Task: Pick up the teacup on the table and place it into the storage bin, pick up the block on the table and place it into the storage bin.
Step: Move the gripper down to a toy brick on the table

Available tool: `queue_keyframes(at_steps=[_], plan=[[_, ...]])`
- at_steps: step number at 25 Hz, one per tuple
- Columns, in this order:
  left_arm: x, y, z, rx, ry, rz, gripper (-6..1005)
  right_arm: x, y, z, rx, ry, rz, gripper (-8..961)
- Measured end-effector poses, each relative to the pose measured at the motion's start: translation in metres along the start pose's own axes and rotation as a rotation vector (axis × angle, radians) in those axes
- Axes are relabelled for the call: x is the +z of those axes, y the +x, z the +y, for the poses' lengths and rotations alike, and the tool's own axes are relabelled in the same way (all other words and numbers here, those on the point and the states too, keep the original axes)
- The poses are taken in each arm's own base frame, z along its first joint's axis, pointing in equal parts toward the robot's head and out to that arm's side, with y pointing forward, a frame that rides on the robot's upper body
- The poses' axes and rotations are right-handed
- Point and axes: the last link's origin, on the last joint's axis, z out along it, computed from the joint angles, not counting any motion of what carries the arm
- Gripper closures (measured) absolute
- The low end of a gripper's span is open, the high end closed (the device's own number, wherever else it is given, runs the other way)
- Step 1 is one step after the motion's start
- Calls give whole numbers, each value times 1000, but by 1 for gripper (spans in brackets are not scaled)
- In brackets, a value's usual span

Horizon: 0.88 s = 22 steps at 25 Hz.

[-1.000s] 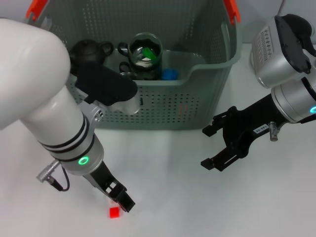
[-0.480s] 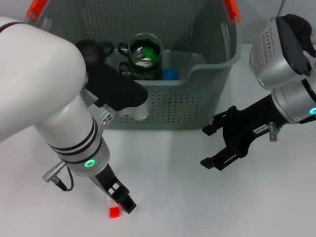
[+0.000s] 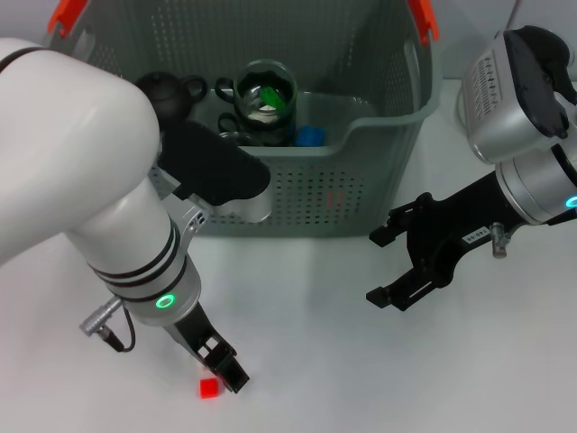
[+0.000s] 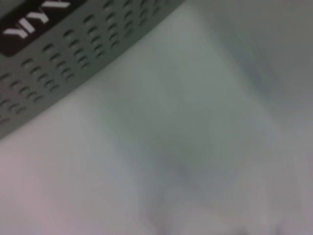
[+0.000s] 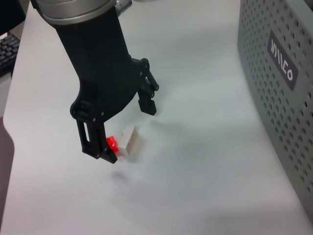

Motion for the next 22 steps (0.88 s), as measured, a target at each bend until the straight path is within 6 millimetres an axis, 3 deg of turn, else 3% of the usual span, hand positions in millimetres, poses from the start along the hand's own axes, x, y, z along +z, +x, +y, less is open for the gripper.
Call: queue_keyframes(at_steps=[22], plan=[[5,-4,0,-13,-13,-22,35,1,-1,0,-4,0,0,13]])
